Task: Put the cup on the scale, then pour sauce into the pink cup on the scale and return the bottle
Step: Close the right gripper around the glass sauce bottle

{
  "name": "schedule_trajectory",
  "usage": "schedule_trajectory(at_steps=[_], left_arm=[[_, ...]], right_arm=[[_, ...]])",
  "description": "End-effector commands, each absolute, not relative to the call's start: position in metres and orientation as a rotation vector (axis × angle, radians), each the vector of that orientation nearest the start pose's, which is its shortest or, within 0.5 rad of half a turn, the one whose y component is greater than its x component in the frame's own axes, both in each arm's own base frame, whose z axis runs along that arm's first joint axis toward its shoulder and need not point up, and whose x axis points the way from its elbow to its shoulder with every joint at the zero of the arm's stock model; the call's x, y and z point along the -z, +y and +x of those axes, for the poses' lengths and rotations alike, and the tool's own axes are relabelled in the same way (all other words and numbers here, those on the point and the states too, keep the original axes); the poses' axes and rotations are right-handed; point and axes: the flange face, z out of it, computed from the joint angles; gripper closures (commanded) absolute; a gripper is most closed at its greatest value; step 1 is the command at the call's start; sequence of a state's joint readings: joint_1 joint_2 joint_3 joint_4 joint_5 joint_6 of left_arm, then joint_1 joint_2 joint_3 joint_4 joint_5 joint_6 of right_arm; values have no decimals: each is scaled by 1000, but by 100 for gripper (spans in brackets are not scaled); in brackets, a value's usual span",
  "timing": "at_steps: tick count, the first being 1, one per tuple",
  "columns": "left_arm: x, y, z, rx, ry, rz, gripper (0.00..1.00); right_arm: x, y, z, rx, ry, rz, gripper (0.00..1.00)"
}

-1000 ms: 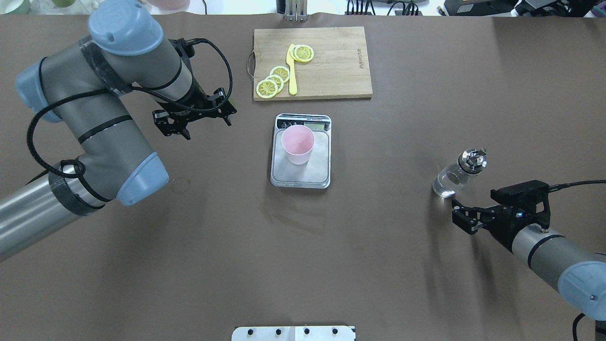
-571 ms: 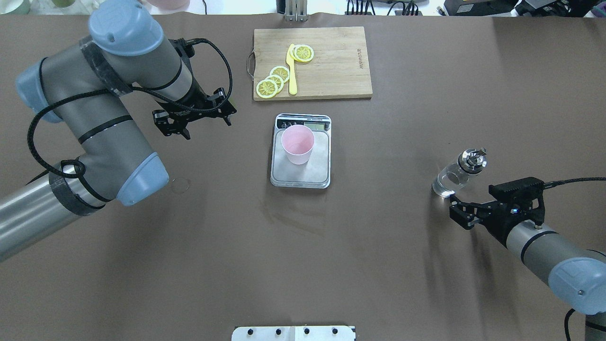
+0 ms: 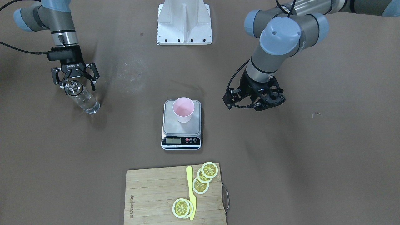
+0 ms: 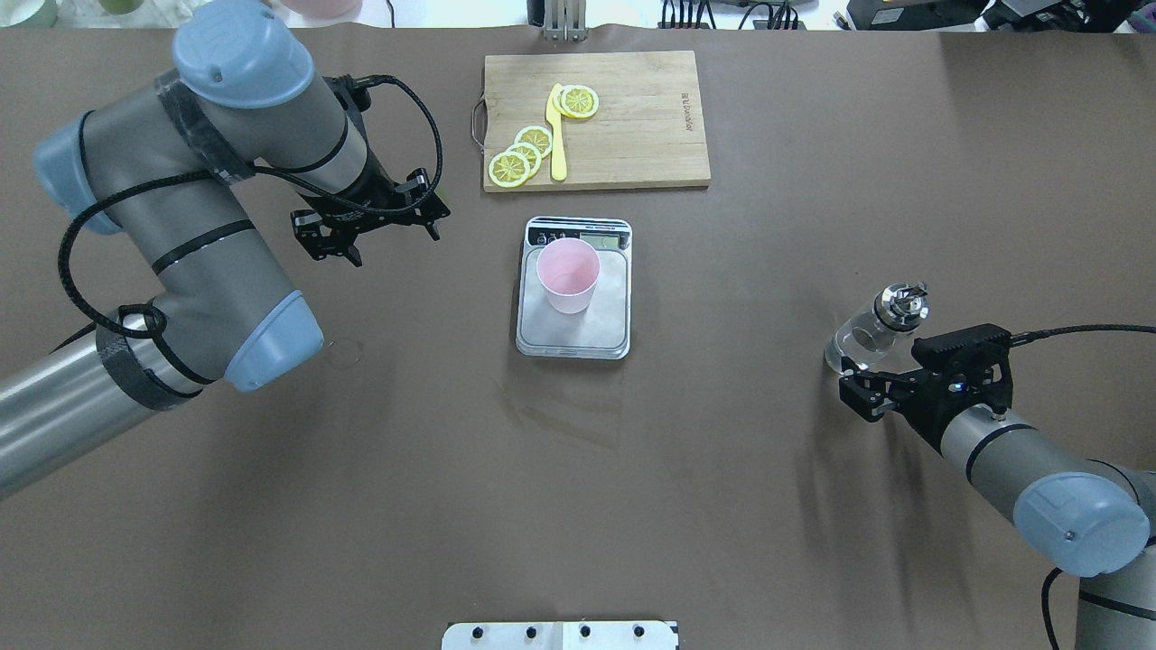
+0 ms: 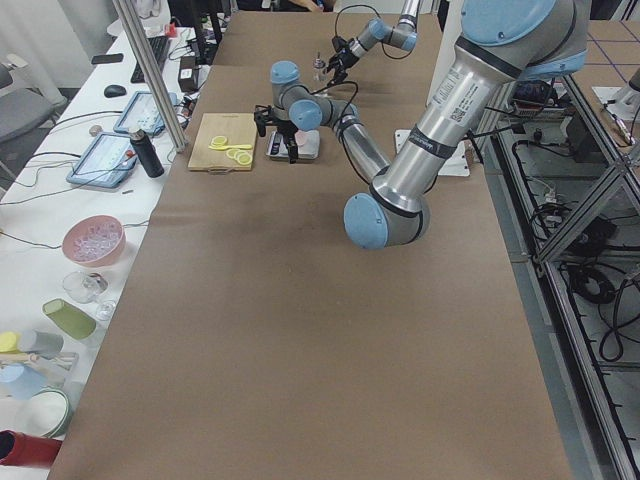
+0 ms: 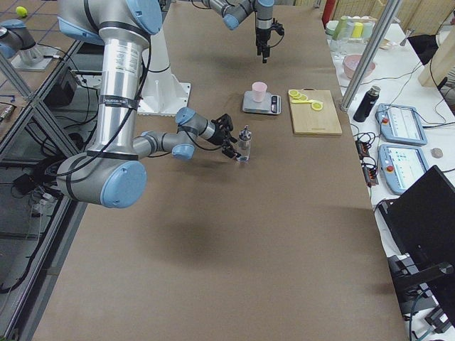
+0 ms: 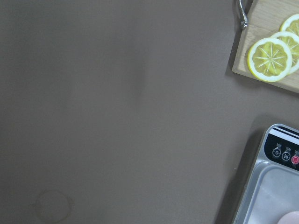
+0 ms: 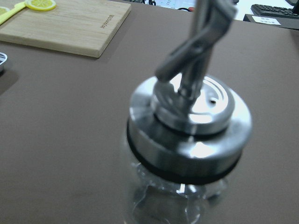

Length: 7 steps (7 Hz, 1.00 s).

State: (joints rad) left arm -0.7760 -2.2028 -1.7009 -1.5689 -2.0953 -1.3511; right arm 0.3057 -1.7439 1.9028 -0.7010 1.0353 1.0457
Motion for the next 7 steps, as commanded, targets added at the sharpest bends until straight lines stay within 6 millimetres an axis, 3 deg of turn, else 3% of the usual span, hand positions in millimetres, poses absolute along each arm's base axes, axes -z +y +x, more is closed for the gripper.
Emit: schedule_trajectory(at_steps=[1,7], left_arm=[[-230,-527,418,320,889,-84,1],[-230,-528,418,322,889,-85,1]], right_arm=[[-479,-313,-365,-79,-714,850,0],[-476,-325,-360,-92,-703,866,0]])
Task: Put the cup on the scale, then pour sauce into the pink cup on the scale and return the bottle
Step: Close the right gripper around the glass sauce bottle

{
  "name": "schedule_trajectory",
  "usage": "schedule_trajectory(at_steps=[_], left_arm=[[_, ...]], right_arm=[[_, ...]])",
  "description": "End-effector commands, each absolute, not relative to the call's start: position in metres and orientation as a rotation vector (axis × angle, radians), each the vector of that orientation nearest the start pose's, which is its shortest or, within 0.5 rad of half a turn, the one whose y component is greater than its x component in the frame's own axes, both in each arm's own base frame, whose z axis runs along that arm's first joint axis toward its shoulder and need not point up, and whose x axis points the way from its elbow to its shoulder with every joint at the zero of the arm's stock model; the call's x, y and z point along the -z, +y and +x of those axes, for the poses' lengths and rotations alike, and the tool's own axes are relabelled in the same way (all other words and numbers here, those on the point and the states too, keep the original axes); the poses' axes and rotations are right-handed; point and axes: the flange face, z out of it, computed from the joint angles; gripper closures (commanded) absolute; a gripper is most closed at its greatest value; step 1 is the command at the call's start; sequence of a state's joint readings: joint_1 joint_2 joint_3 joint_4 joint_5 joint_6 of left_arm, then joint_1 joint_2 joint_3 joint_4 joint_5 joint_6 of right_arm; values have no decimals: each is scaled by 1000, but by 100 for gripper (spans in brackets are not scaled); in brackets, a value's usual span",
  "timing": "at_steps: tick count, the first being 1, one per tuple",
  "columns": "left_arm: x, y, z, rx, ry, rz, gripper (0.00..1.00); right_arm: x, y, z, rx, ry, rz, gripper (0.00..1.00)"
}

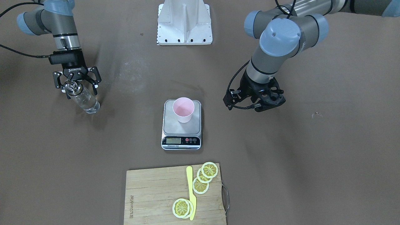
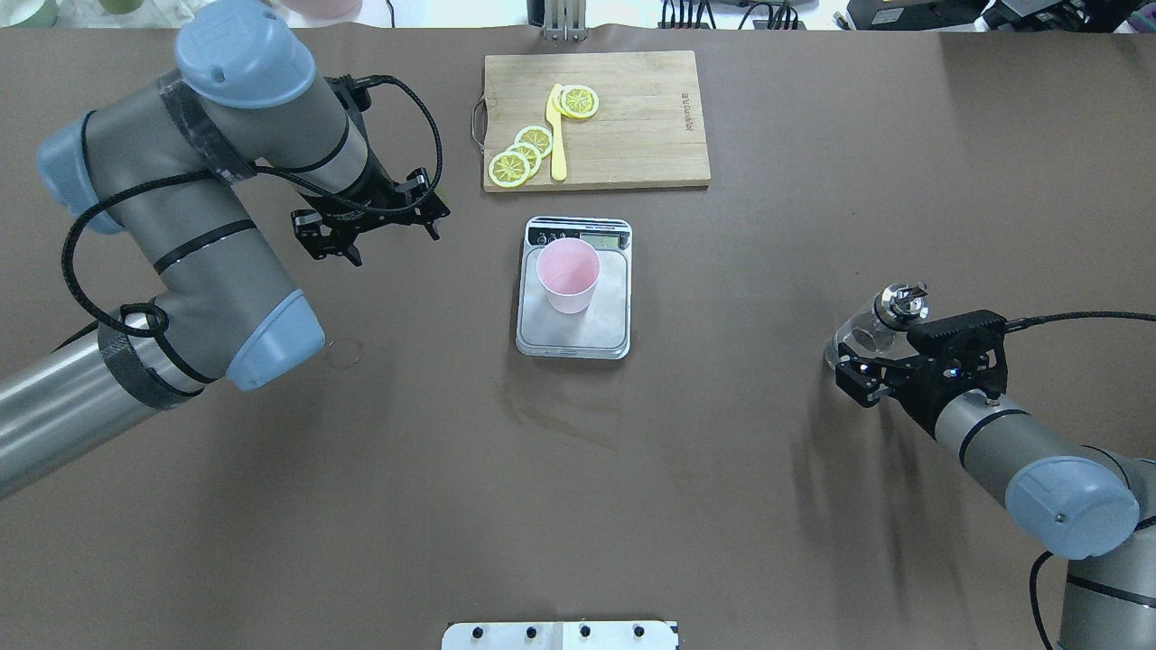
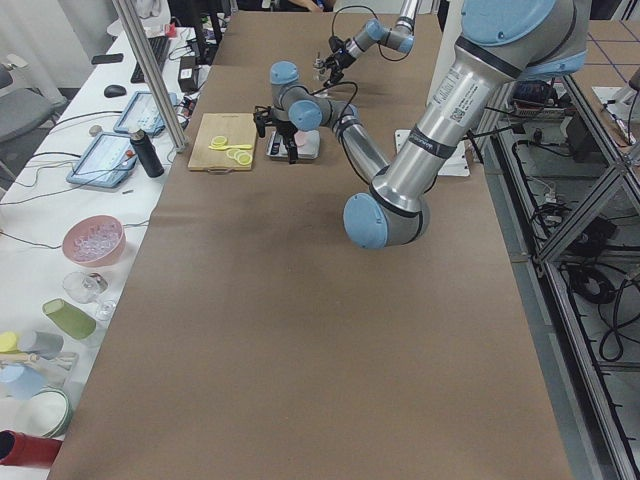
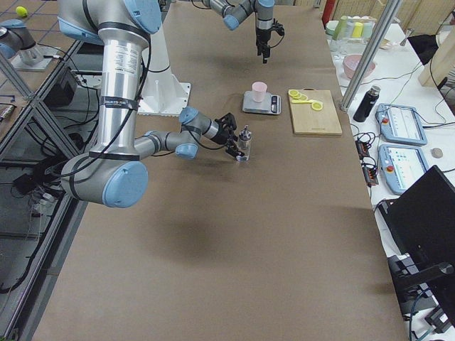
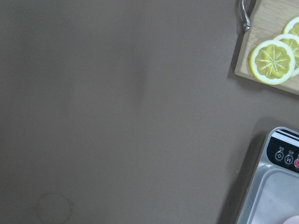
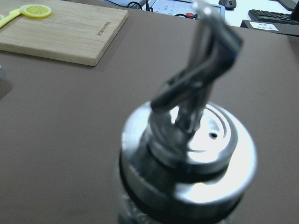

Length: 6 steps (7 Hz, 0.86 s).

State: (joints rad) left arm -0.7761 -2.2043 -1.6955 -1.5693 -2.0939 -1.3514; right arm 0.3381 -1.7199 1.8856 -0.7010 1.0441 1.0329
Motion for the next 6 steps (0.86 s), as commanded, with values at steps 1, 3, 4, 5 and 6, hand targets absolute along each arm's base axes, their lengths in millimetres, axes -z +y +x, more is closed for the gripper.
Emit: schedule_trajectory(at_steps=[1,3,4,5,6], left_arm=[[-231,-528,418,323,887,-86,1],[-231,-528,418,322,888,-86,1],[-231,-528,418,322,888,-86,1],[-231,-528,418,322,888,-86,1],[-231,-528,419,323,887,-86,1]], right_arm=[[-473,-330,-361,-97,-701,873,0],[-475,-336,-372,-101,-701,874,4],[-474,-336,-372,-108,-708,873,30],[-471,-335,-371,-113,-734,880,74],[-467,-335,-371,-110,-750,877,100]])
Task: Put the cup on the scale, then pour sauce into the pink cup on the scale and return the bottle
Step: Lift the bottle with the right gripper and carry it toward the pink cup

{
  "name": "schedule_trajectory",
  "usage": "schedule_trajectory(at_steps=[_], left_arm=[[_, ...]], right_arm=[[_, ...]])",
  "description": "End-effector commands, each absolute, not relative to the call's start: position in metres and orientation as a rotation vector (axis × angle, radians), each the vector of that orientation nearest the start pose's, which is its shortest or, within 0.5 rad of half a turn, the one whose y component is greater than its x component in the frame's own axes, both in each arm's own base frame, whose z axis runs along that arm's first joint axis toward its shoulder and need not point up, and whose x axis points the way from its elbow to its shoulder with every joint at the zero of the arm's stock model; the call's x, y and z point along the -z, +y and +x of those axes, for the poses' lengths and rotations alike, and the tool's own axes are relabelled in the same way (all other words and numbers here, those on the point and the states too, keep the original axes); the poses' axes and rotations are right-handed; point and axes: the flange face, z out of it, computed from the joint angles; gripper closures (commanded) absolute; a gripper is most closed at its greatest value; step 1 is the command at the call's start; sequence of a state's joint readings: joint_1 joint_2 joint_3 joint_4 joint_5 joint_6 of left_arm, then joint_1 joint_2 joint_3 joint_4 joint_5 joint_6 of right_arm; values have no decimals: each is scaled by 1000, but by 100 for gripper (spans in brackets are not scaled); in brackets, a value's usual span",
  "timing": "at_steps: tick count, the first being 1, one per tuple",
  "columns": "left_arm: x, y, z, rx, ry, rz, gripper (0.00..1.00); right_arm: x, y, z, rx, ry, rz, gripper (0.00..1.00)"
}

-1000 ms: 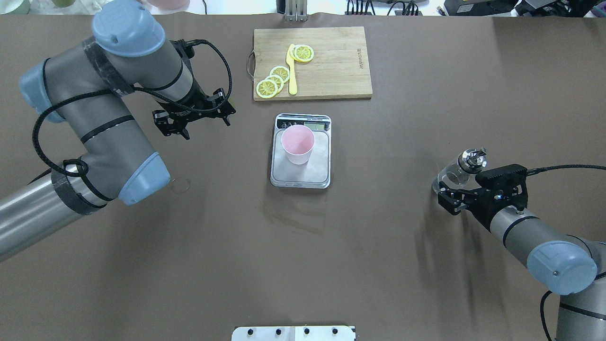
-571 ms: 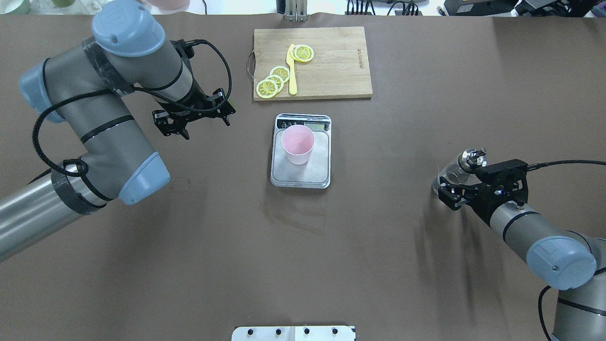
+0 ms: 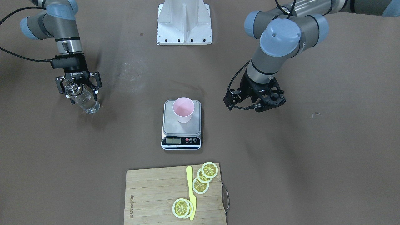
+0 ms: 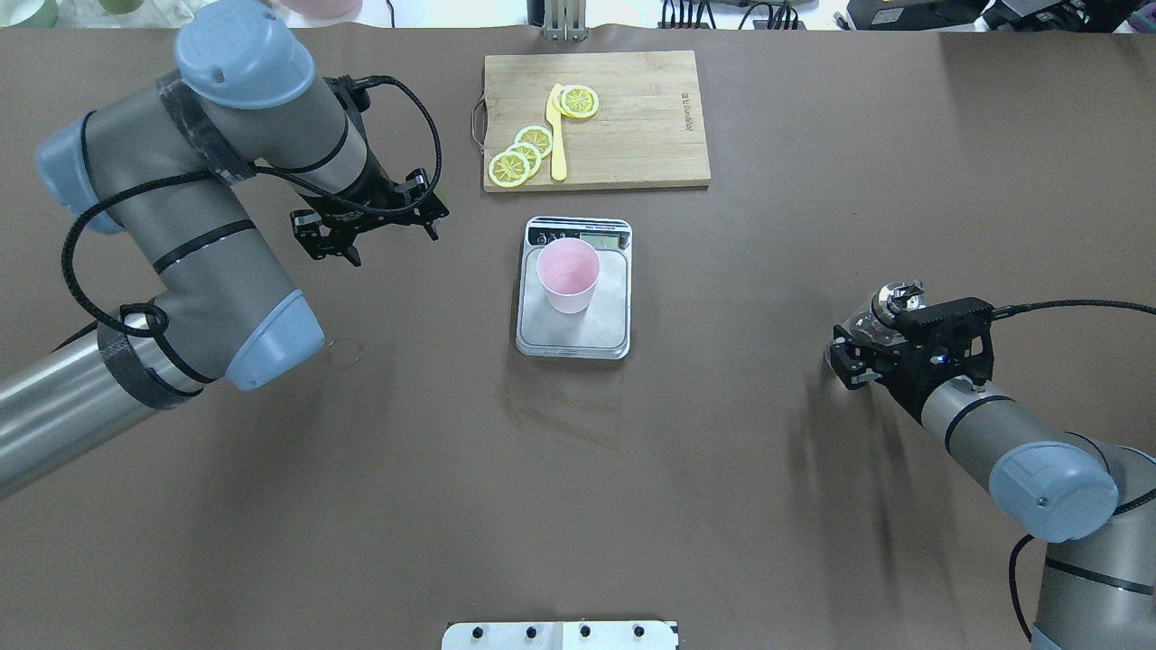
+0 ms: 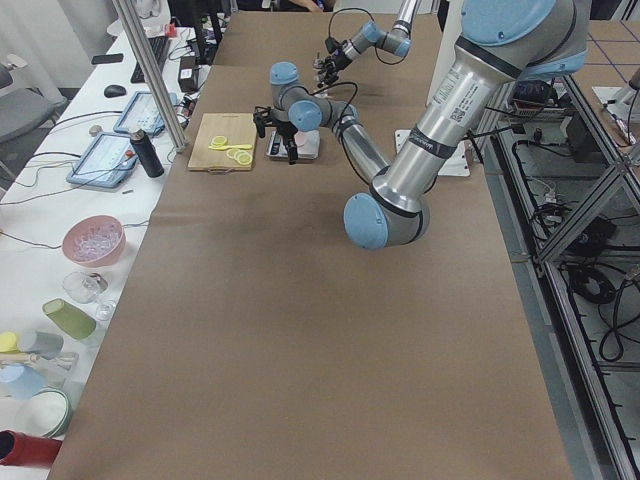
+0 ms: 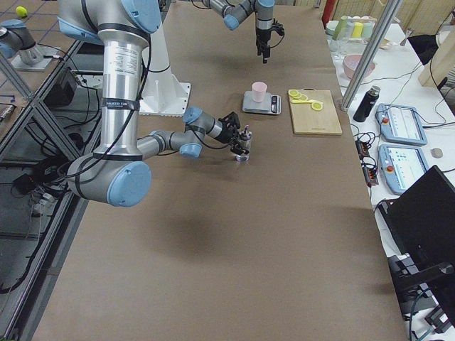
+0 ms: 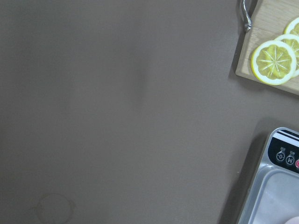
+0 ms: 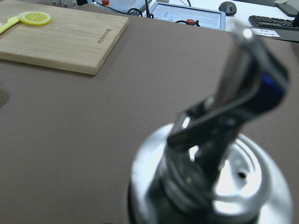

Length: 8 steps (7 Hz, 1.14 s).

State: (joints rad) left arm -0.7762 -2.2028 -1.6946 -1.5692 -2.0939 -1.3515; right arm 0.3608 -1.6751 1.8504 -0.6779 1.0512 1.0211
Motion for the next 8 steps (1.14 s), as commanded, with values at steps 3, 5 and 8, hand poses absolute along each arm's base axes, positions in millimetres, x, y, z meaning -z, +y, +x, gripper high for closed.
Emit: schedule_trajectory(at_steps=[3,5,8], left_arm=[[-230,-527,418,322,889,-85,1],[-229,-527,418,321,890,-84,1],[-227,-527,418,318,894,-81,1]], right_arm=[[-432,-357,-338,-128,-834,848,100],[-413,-380,-327,-132,-892,821,100],[-370,-407,-338,137,-817,1004,100]])
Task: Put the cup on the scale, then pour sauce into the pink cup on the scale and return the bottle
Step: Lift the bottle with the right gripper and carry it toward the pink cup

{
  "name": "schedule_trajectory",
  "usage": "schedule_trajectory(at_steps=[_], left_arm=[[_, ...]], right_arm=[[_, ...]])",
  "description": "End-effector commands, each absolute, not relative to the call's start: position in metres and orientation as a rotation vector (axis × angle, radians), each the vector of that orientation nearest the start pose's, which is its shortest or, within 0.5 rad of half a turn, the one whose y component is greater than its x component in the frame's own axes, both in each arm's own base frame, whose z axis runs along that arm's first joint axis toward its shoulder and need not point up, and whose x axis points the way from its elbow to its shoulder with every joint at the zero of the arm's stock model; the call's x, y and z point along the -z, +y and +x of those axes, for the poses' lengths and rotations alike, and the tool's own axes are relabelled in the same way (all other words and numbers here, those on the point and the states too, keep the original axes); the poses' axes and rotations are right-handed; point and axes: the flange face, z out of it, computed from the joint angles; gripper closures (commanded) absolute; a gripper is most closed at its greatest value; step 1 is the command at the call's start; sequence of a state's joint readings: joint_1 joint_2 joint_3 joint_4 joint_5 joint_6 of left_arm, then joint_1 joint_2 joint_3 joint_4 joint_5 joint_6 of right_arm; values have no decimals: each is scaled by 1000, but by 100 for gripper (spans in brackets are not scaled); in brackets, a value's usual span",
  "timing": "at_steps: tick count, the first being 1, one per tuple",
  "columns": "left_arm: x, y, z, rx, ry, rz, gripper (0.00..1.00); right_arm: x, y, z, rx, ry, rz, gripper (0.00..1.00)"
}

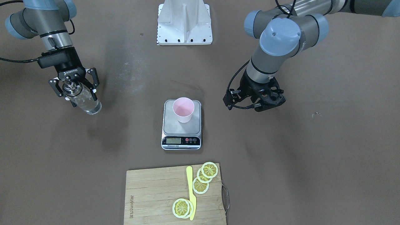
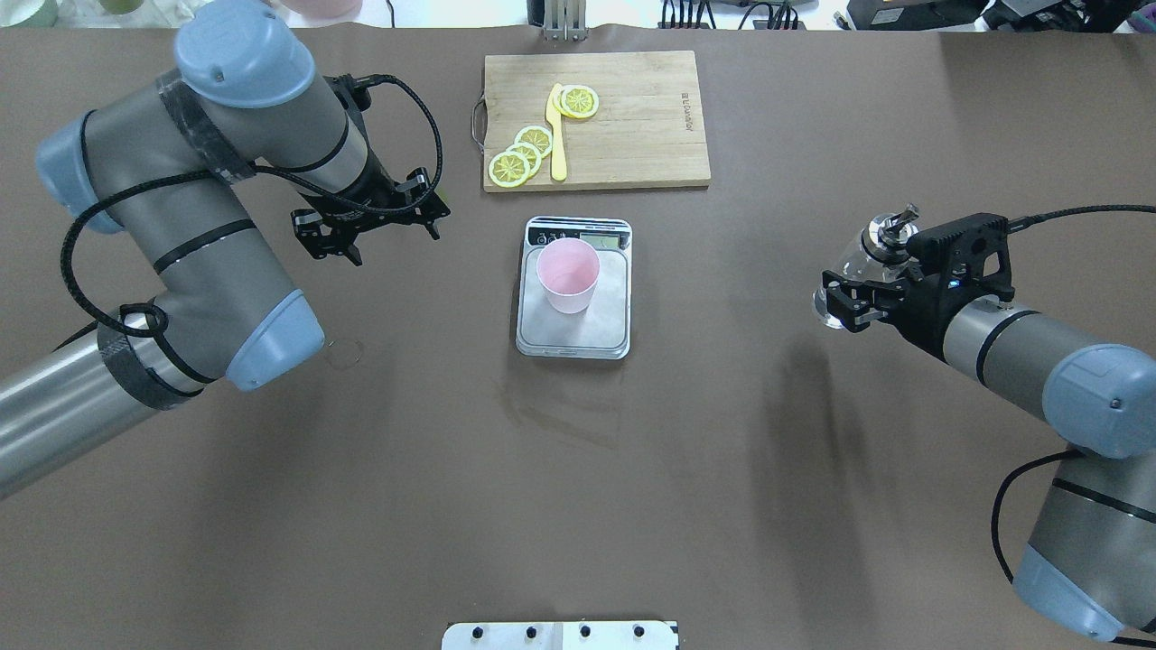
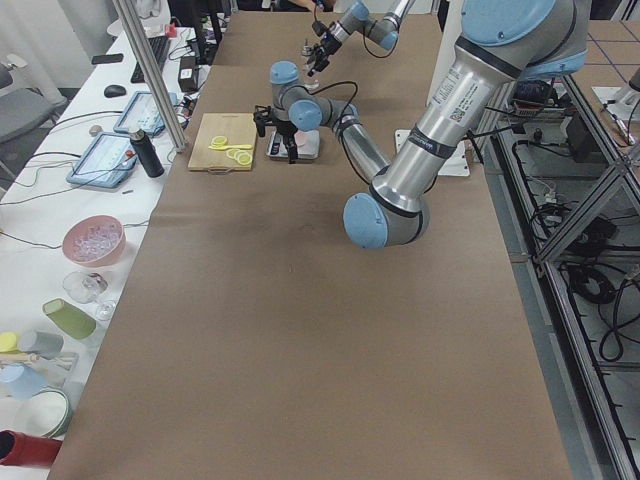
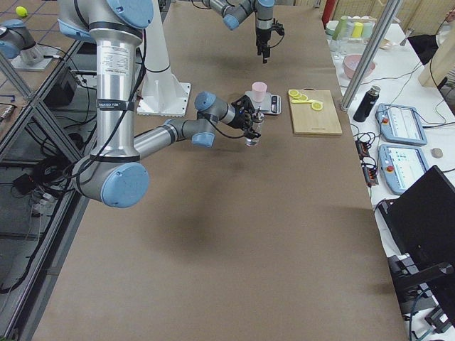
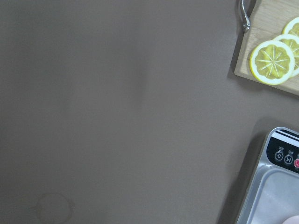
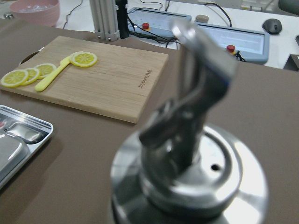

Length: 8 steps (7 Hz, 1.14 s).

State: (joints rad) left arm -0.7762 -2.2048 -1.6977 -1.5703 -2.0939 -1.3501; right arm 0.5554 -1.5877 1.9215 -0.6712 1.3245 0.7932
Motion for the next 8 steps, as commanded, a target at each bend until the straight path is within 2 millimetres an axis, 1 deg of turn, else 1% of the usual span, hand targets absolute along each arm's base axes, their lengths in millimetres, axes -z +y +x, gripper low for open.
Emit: schedule_trajectory(at_steps=[1,2,3,4,5,7,8], left_arm=[[-227,-528,416,320,897,-78,1],[-226,-533,409,321,899,-67,1],[-229,-541,399,307,894,-45,1],[-243,-553,379,292,882,-24,1],[-262,-560,363,270,862,-4,1],[-289,-573,334,231,831,30,1],[-306,-580,315,215,813,47,1]], right_arm=[[-363,-429,-335,153,-837,982,100],[-365,-440,-335,182,-766,1015,100],[-363,-446,-336,261,-669,1019,100],[-343,-459,-343,239,-604,1030,100],[-339,-460,-355,220,-467,1036,100],[-322,-454,-381,258,-345,1055,100],[-310,-447,-399,268,-285,1066,100]])
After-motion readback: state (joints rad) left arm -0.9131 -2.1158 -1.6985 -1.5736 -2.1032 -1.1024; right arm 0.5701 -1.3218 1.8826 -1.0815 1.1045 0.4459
